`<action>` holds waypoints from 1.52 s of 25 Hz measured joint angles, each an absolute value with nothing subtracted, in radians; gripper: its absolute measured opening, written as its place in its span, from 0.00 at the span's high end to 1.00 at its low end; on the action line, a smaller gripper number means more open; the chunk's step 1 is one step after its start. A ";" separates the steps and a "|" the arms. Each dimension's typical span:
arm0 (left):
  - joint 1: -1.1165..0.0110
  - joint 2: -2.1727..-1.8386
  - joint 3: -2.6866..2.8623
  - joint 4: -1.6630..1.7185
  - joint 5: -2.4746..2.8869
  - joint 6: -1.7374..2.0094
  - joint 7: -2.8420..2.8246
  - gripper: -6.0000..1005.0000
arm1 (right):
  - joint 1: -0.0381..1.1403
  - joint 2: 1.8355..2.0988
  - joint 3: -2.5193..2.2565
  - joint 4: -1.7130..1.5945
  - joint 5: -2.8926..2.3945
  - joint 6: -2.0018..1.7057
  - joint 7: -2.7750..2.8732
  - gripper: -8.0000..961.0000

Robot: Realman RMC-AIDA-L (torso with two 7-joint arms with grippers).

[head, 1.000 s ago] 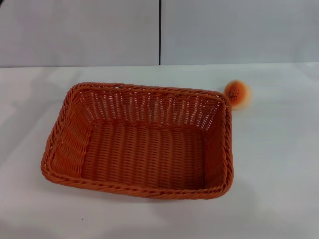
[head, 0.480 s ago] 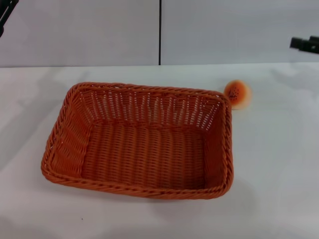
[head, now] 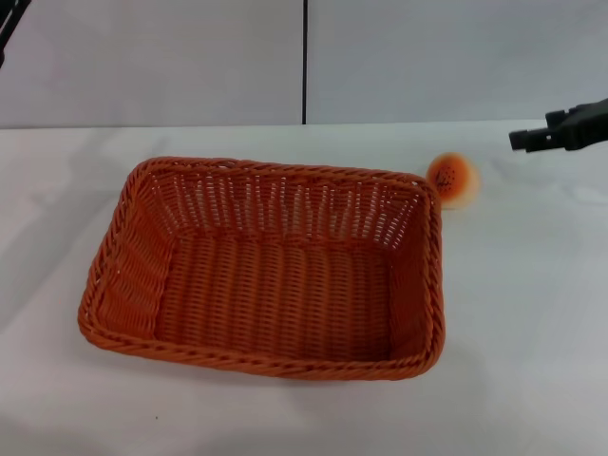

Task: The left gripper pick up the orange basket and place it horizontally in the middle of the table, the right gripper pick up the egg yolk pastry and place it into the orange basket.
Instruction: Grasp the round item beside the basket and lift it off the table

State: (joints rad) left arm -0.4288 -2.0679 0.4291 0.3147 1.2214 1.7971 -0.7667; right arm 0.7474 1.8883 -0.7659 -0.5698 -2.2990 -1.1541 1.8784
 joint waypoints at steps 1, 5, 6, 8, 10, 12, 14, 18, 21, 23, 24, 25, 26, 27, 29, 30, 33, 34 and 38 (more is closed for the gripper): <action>-0.423 -2.068 0.430 0.310 1.221 1.799 -0.763 0.31 | 0.758 1.887 -0.766 -0.569 -2.327 -1.163 1.884 0.18; -0.408 -2.067 0.427 0.285 1.221 1.804 -0.759 0.31 | 0.776 1.896 -0.795 -0.582 -2.370 -1.201 1.898 0.18; -0.407 -2.067 0.426 0.278 1.221 1.804 -0.753 0.31 | 0.776 1.904 -0.808 -0.593 -2.370 -1.207 1.903 0.18; -0.410 -2.067 0.426 0.263 1.221 1.805 -0.737 0.31 | 0.774 1.920 -0.825 -0.614 -2.370 -1.211 1.909 0.18; -0.420 -2.067 0.425 0.251 1.221 1.805 -0.723 0.31 | 0.777 1.934 -0.832 -0.625 -2.371 -1.212 1.911 0.18; -0.423 -2.067 0.424 0.249 1.221 1.805 -0.721 0.31 | 0.785 1.948 -0.834 -0.628 -2.373 -1.208 1.912 0.18; -0.432 -2.067 0.424 0.250 1.220 1.805 -0.719 0.31 | 0.794 1.960 -0.835 -0.629 -2.374 -1.201 1.914 0.18; -0.451 -2.064 0.423 0.259 1.219 1.806 -0.724 0.31 | 0.813 1.987 -0.853 -0.629 -2.375 -1.177 1.939 0.18; -0.454 -2.062 0.423 0.268 1.219 1.807 -0.725 0.31 | 0.817 1.998 -0.890 -0.625 -2.375 -1.136 1.970 0.18; -0.453 -2.062 0.423 0.279 1.219 1.807 -0.726 0.31 | 0.817 2.004 -0.910 -0.623 -2.376 -1.115 1.988 0.18; -0.453 -2.062 0.423 0.285 1.219 1.807 -0.728 0.31 | 0.817 2.007 -0.919 -0.622 -2.376 -1.106 1.997 0.18; -0.450 -2.062 0.423 0.292 1.219 1.807 -0.735 0.31 | 0.817 2.010 -0.927 -0.622 -2.376 -1.100 2.004 0.18; -0.446 -2.062 0.423 0.301 1.219 1.808 -0.743 0.31 | 0.817 2.013 -0.931 -0.622 -2.376 -1.096 2.008 0.18; -0.444 -2.062 0.423 0.305 1.219 1.809 -0.746 0.31 | 0.817 2.016 -0.933 -0.622 -2.376 -1.093 2.011 0.18; -0.436 -2.062 0.423 0.309 1.220 1.815 -0.750 0.31 | 0.818 2.026 -0.935 -0.621 -2.376 -1.091 2.014 0.18; -0.432 -2.062 0.423 0.310 1.220 1.821 -0.750 0.31 | 0.818 2.029 -0.935 -0.621 -2.376 -1.091 2.014 0.18; -0.412 -2.061 0.421 0.319 1.220 1.839 -0.751 0.31 | 0.819 2.037 -0.938 -0.621 -2.377 -1.090 2.024 0.18; -0.406 -2.061 0.420 0.325 1.220 1.844 -0.752 0.31 | 0.819 2.038 -0.941 -0.621 -2.377 -1.090 2.031 0.18; -0.378 -2.060 0.413 0.344 1.219 1.854 -0.762 0.31 | 0.812 2.039 -0.970 -0.637 -2.396 -1.095 2.083 0.19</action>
